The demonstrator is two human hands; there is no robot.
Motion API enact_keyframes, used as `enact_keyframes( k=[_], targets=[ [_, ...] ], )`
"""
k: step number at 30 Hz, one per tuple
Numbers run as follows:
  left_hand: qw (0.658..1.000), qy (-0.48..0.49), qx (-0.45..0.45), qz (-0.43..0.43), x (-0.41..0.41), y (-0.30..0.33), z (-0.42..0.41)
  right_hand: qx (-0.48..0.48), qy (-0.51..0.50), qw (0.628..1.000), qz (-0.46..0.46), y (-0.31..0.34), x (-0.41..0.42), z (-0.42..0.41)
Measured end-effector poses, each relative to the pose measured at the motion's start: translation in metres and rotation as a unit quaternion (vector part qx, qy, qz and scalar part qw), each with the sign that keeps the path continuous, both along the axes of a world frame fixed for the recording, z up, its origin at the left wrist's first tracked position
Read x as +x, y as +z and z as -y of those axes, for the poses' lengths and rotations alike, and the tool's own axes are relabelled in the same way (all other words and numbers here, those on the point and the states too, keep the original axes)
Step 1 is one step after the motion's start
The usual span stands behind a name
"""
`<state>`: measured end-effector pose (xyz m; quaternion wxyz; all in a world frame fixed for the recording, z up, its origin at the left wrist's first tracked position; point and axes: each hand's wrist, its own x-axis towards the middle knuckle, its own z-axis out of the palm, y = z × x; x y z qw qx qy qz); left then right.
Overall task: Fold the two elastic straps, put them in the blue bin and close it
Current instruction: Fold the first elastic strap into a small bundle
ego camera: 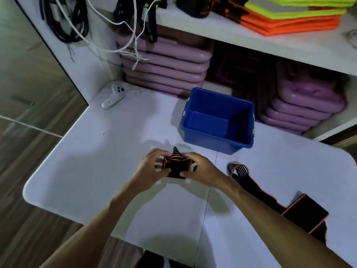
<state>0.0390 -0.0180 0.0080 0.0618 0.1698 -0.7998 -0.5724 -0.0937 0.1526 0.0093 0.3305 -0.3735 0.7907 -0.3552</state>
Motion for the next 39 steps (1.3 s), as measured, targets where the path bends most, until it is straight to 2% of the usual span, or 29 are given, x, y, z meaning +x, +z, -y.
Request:
enact_keyframes(
  k=[7,9,15,20,22,24,26,28,30,33,39],
  targets=[
    [0.995,-0.060,-0.018,-0.076,-0.072,0.054,0.009,0.005,-0.027,0.991,-0.129,0.074,-0.059,-0.006],
    [0.994,-0.069,-0.010,-0.087,-0.095,0.065,0.011,-0.002,-0.040,0.989,-0.142,0.087,-0.078,-0.006],
    [0.993,-0.099,0.006,-0.065,-0.146,0.072,0.015,-0.031,-0.100,0.990,-0.091,0.084,-0.108,-0.010],
    [0.994,-0.100,0.034,-0.033,-0.124,0.063,0.012,-0.033,-0.092,0.995,-0.029,0.070,-0.090,-0.020],
    [0.995,-0.099,0.019,-0.021,-0.108,0.052,0.014,-0.025,-0.077,0.996,-0.032,0.060,-0.077,-0.019],
    [0.994,-0.098,-0.018,-0.034,-0.094,0.038,0.014,-0.012,-0.060,0.993,-0.103,0.048,-0.065,-0.016],
    [0.986,-0.106,-0.109,-0.075,-0.084,0.022,0.013,-0.006,-0.041,0.979,-0.198,0.035,-0.052,-0.012],
    [0.960,-0.112,-0.240,-0.088,-0.078,0.003,0.008,0.002,-0.014,0.950,-0.311,0.019,-0.037,-0.007],
    [0.926,-0.108,-0.352,-0.080,-0.075,-0.016,0.003,0.019,-0.013,0.925,-0.379,0.000,-0.019,-0.003],
    [0.900,-0.110,-0.415,-0.072,-0.074,-0.042,0.000,0.038,-0.061,0.920,-0.385,-0.027,-0.006,0.007],
    [0.892,-0.122,-0.432,-0.046,-0.080,-0.063,0.002,0.033,-0.115,0.928,-0.353,-0.060,-0.012,0.017]
  ],
)
